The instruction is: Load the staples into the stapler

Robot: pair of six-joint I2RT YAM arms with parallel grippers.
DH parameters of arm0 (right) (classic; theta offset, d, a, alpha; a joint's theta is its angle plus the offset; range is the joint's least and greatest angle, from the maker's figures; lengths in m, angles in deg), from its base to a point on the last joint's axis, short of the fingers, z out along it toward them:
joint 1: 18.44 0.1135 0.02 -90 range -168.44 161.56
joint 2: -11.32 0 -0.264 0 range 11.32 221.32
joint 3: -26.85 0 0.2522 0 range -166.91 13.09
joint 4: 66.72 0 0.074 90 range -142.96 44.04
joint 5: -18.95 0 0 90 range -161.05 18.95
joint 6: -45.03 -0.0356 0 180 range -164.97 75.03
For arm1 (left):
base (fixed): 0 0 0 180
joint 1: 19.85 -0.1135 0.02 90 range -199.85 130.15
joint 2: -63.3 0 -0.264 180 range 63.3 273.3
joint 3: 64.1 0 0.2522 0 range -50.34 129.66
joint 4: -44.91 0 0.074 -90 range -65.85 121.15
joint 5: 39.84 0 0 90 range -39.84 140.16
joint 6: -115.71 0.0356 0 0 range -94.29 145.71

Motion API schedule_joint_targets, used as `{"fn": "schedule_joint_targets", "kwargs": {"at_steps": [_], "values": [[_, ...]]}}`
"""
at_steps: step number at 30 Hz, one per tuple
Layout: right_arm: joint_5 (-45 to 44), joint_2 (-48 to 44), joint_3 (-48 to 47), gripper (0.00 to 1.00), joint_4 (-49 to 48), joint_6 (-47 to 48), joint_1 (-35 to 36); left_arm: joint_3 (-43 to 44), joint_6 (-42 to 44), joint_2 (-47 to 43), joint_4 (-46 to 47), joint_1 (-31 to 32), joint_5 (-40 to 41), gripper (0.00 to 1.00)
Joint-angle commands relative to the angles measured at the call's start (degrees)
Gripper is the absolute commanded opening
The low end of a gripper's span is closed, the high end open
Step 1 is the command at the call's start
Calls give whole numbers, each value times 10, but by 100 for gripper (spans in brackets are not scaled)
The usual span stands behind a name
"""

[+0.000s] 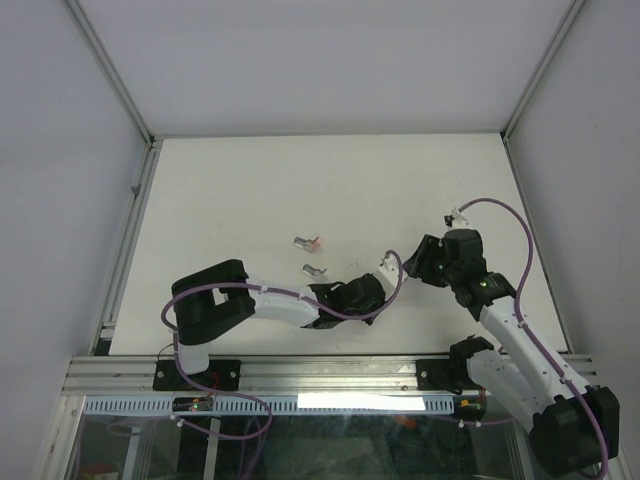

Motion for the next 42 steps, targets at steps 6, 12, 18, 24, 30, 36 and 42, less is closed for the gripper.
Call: {"fn": "schedule_joint_targets", "kwargs": {"at_steps": [6, 12, 18, 24, 30, 36, 42], "values": [[30, -8, 1, 54, -31, 4, -6, 2, 2, -5, 20, 7, 3, 17], [69, -27, -7, 63, -18, -6, -7, -20, -31, -31, 46, 5, -5, 13], [76, -74, -26, 67, 12, -19, -8, -36, -97, -96, 55, -22, -28, 12], [88, -84, -81, 74, 29, 3, -13, -108, -157, -205, 107, -87, -115, 12], [293, -94, -51, 77, -117, -50, -13, -177, -225, -313, 169, -155, -189, 14], [432, -95, 18, 77, -365, -173, -11, -206, -282, -383, 225, -187, -243, 14], [442, -95, 45, 77, -481, -237, 9, -209, -325, -415, 273, -192, -276, 14]]}}
